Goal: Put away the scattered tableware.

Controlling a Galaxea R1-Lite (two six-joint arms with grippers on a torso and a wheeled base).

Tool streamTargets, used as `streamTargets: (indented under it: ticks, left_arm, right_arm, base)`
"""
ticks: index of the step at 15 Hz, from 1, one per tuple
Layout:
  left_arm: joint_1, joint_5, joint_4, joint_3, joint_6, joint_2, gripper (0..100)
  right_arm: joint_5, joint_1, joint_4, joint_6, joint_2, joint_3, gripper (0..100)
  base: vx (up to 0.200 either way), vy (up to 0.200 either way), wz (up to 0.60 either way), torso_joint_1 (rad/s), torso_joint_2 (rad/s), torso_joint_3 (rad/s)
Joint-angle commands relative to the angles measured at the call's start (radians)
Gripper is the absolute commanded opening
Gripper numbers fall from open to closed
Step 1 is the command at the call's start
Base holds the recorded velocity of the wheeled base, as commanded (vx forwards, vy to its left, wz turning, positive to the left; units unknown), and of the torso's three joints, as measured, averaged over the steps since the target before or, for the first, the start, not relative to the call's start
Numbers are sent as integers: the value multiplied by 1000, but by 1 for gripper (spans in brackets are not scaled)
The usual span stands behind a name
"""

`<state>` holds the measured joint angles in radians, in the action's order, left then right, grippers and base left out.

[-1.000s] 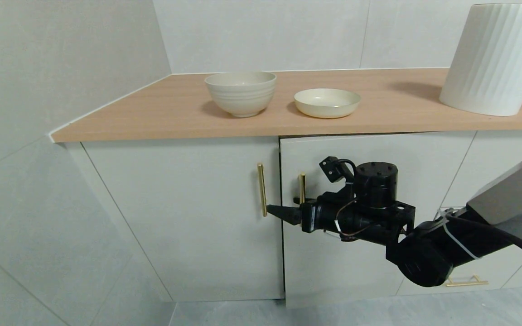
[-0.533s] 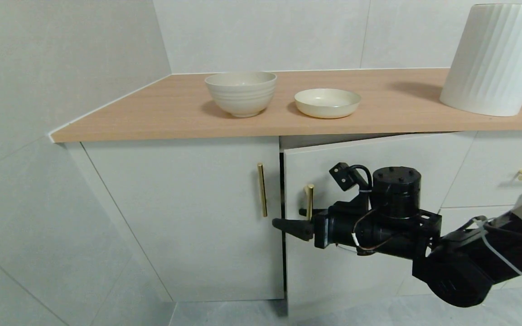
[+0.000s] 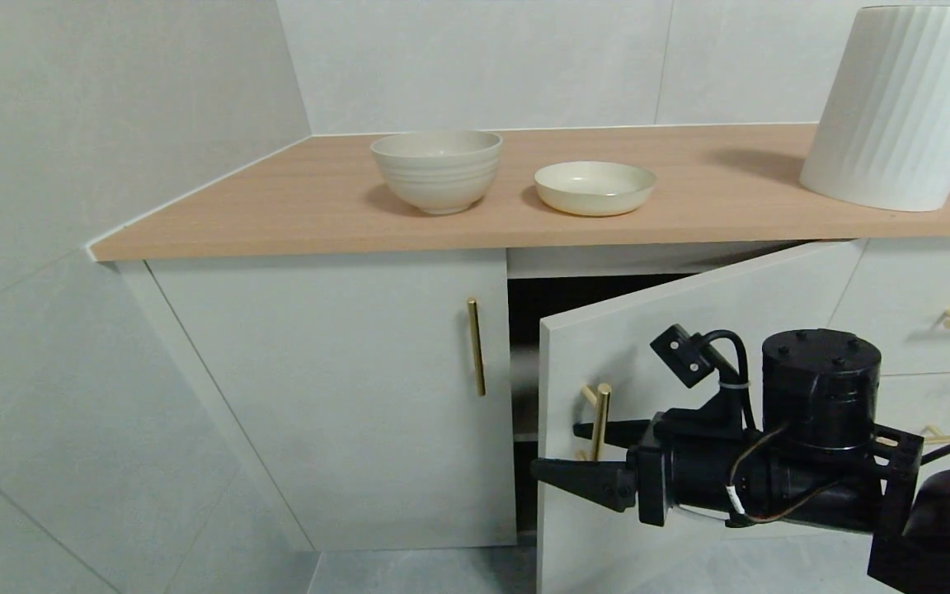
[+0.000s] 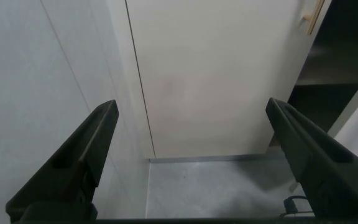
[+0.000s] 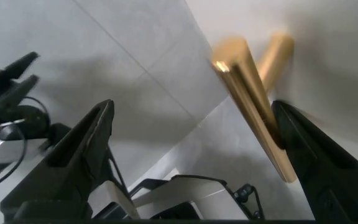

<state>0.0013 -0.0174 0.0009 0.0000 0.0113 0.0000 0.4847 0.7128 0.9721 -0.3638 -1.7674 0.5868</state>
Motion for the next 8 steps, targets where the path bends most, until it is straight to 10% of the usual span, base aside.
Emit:
streamTargets:
  ticks: [1, 8]
  left_arm:
    - [0, -7, -2, 0, 3, 0, 100]
    - [-21, -464, 232, -477, -51, 347, 100]
  right_arm:
    - [2, 1, 0, 0, 25, -7, 100]
    - [0, 40, 0, -1, 22, -24, 100]
  base:
    - [0, 0, 0, 0, 0, 0]
    - [0, 0, 0, 0, 0, 0]
